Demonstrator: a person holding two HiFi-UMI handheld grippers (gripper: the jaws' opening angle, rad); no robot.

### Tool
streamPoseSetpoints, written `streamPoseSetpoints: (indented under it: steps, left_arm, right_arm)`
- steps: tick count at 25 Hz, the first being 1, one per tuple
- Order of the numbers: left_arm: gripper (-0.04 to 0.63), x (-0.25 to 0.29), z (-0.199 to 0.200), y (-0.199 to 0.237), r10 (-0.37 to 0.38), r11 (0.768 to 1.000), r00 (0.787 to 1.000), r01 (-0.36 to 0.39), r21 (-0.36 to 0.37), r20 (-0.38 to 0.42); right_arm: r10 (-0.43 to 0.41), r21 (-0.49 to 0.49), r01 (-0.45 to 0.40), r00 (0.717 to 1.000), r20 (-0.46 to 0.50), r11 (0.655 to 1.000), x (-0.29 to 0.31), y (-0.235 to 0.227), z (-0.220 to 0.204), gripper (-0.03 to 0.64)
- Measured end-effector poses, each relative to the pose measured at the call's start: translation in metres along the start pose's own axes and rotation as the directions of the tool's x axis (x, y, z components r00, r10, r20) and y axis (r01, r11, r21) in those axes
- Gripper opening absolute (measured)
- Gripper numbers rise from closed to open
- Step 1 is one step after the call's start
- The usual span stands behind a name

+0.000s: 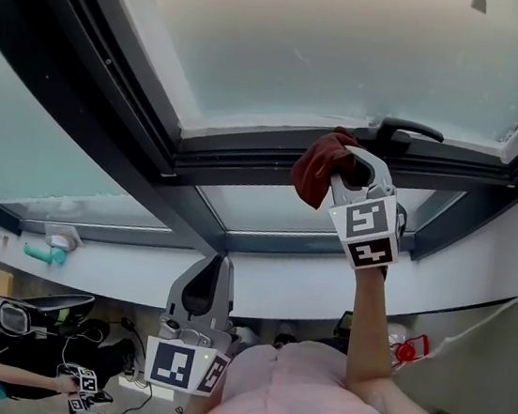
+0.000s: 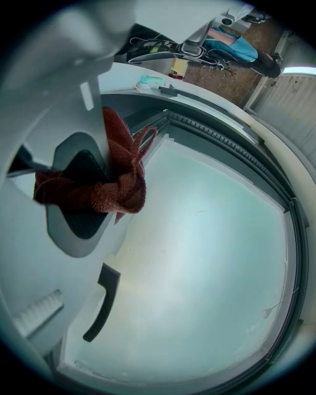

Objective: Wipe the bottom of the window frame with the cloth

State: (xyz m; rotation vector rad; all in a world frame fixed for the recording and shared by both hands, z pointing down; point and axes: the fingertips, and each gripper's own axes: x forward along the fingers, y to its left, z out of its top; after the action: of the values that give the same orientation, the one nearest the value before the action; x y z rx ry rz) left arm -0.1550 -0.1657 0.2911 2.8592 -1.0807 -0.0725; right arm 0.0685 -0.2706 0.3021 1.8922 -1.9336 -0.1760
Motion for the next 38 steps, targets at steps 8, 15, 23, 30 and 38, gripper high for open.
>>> streamPoseSetpoints:
  steps: [8,15,23,30,38]
  left_arm:
    - [-0.002,-0.006,-0.015,-0.04,0.004,1.0,0.999,-0.005,0.029,0.04]
    - [-0.002,-0.01,-0.016,-0.04,0.004,1.0,0.999,-0.005,0.026,0.045]
    - [-0.002,-0.021,-0.019,-0.037,0.007,1.0,0.999,-0.008,0.016,0.049]
    - [-0.002,-0.03,-0.026,-0.023,0.022,1.0,0.999,-0.022,-0.005,0.034]
    - [-0.002,-0.035,-0.027,0.007,0.045,0.999,0.999,-0.045,-0.013,0.028]
  right_arm:
    - [-0.052,0.021,0.052,0.998,0.039,0.998,-0.034,-0.042,-0.03,0.072]
    - [-0.089,0.053,0.087,0.995,0.044,0.995,-0.041,-0.062,-0.039,0.073]
    - [-0.091,0.116,0.087,0.995,0.035,0.989,-0.043,-0.062,-0.038,0.076]
    - [-0.105,0.221,0.044,0.957,0.272,0.974,-0.072,-0.027,0.003,0.078]
    - [0.022,0.059,-0.055,0.89,0.456,0.997,-0.058,0.067,0.077,0.078]
